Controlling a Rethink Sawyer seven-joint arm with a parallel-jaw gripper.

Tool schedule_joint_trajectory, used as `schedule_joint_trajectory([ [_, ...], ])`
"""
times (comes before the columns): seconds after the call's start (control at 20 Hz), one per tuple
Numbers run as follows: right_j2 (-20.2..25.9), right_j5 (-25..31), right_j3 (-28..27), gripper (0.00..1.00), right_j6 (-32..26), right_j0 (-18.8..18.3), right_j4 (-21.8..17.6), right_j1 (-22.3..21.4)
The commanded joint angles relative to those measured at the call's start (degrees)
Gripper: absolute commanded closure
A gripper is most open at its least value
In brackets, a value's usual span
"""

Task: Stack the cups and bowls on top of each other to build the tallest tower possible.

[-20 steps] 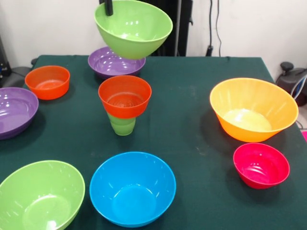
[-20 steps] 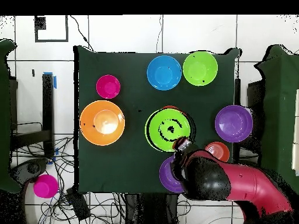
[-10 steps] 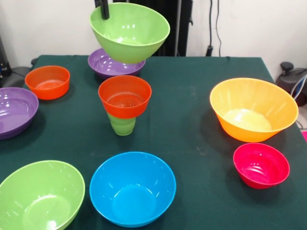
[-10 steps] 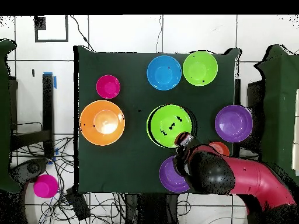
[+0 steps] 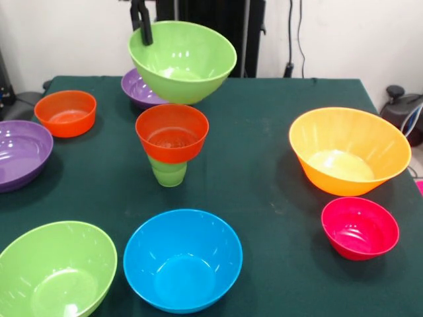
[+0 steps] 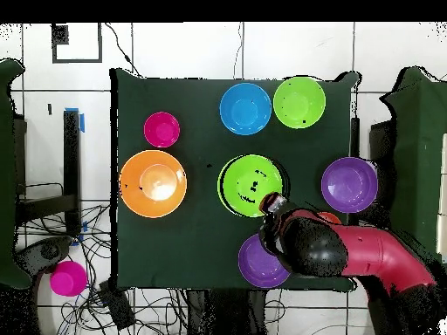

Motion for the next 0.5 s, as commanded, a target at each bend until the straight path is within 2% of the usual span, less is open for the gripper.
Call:
schedule_joint_trajectory([
  [0.05,-2.8,2.9,-5.6,1.0,-7.1,4.7,-8.8,8.8],
  [0.3,-4.1,2.5,-8.6,1.0,-6.1,5.7,-11.5,11.2],
  [0.5,-4.2,2.2,-8.5,1.0,-5.5,5.6,-11.7,11.3],
])
